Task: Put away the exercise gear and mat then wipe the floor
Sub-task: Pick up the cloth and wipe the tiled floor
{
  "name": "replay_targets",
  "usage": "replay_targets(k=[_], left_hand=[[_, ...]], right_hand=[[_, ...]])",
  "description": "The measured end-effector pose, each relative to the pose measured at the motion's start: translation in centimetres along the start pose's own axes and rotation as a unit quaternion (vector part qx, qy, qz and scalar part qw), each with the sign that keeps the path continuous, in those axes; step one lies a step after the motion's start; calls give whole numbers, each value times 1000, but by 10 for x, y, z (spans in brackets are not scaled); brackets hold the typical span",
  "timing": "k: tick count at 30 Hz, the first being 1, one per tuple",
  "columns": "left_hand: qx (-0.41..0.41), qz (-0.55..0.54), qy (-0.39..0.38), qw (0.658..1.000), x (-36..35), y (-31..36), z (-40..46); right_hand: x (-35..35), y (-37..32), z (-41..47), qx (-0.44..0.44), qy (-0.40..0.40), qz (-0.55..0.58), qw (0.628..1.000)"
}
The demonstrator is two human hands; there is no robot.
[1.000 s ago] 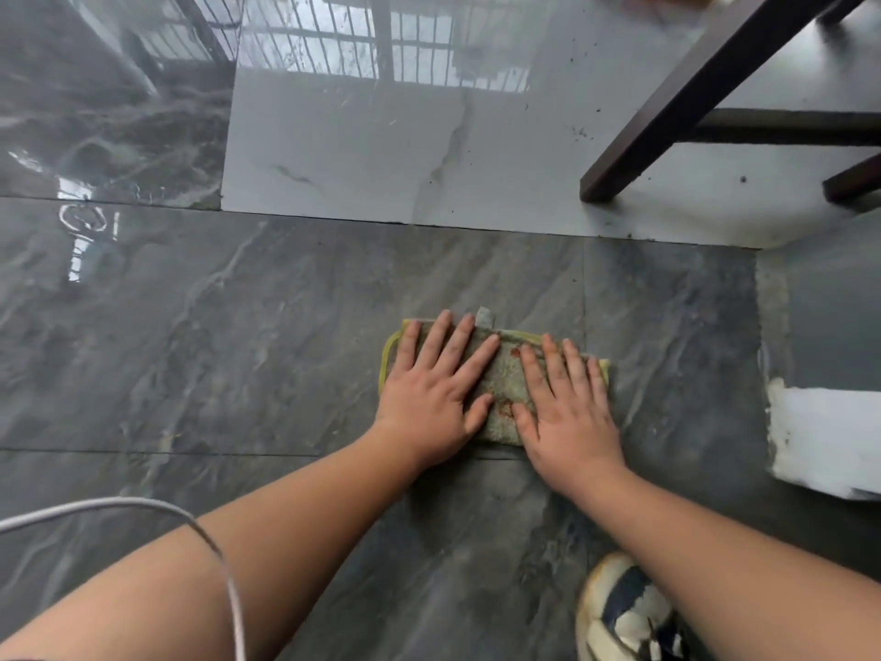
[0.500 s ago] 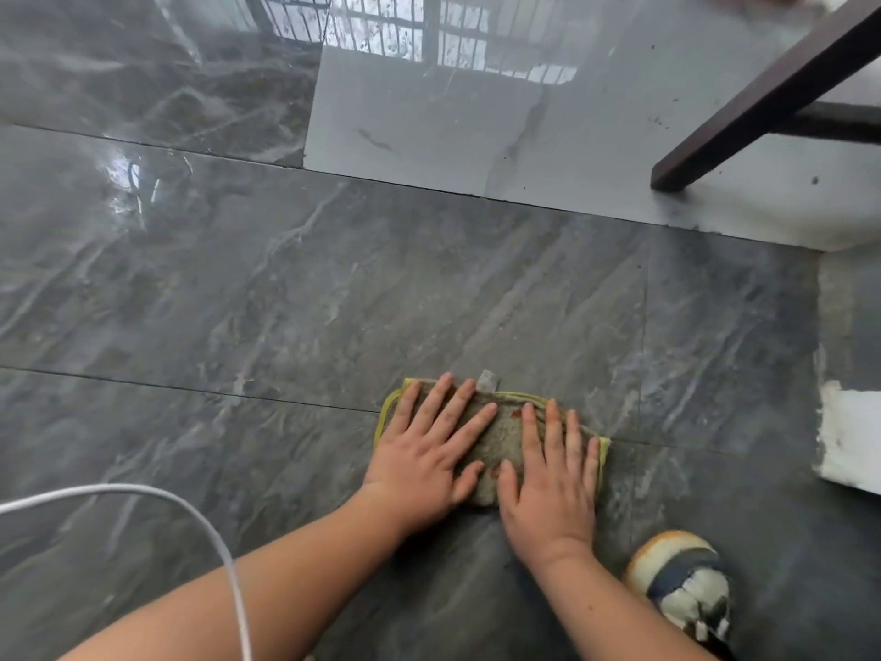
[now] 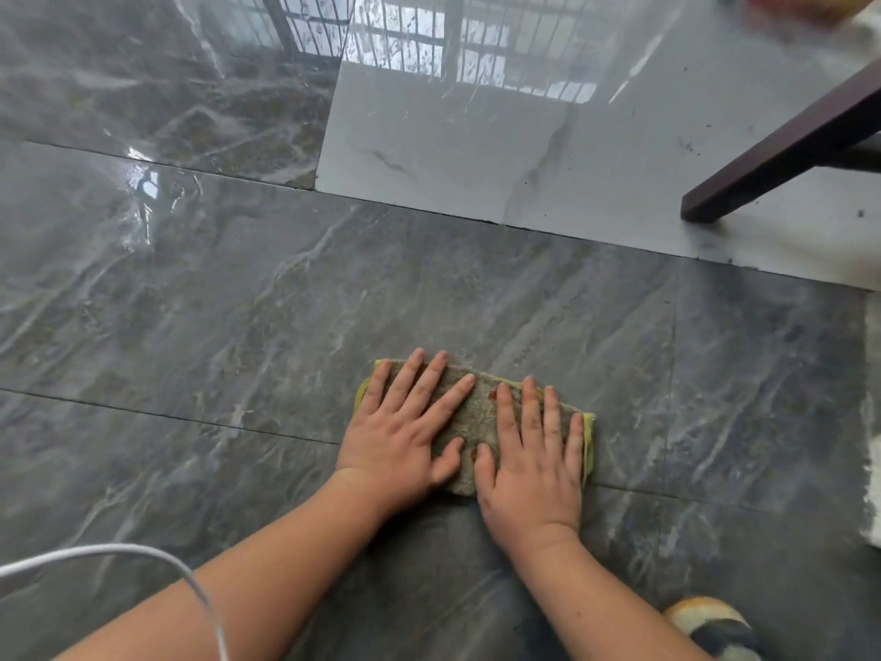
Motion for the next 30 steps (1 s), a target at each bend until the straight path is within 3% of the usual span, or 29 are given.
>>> replay_targets(k=[30], left_hand=[[64, 44, 22, 997, 18, -143, 266]], right_hand=[[10, -42, 325, 63, 5, 16, 998]])
Point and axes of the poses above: each hand's wrist, its own z-axis towards the middle knuckle, its own x-axis out of the back of the hand, y = z × x, the point moved 8 cm from there along z, towards the middle knuckle, and after that the axes turned 12 degrees about y, right-handed, at the moved point
